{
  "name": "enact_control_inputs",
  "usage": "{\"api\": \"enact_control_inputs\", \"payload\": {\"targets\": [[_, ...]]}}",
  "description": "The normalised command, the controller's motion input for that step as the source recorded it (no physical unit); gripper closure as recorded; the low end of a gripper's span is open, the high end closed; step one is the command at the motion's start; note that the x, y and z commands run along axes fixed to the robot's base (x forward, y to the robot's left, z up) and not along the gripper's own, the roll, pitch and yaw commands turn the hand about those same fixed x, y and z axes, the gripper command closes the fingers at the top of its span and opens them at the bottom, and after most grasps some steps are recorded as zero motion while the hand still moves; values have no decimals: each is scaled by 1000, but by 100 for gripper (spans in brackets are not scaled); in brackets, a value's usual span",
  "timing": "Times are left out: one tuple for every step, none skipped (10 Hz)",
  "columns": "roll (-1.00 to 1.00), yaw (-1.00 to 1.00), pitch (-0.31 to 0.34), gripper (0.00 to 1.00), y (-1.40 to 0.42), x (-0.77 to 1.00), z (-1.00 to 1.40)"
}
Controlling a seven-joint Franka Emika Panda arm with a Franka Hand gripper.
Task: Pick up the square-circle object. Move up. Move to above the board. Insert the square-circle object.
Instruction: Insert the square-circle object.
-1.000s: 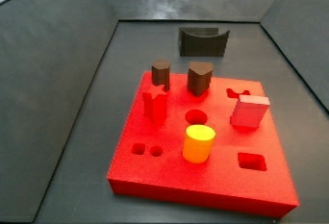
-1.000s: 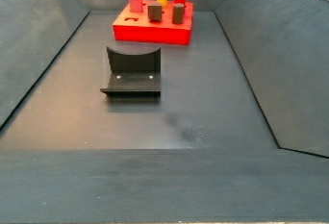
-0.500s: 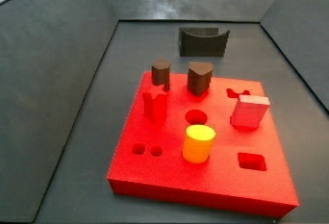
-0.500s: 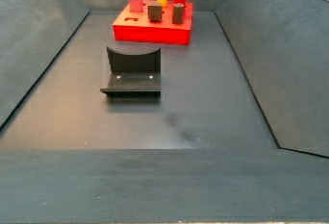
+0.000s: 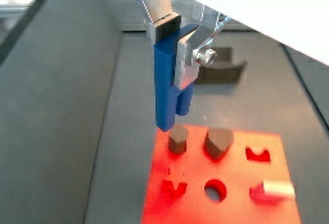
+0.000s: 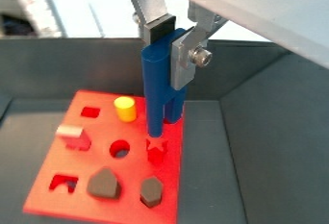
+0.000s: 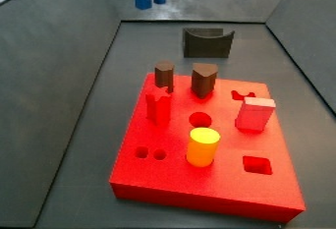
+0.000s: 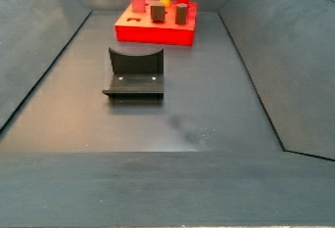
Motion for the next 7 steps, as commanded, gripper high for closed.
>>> {"api": "enact_control_inputs", "payload": {"targets": [[0,-977,-19,100,-200,6,-146],[0,-977,-19,100,-200,9,-149],[0,-974,-19,100,-200,9,-151],[0,-971,-16,100,-200,9,-166],[0,-974,0,100,-203,14,-197],[0,-977,0,100,-183,0,-289],[14,-954,29,100,-163,0,-346]]}}
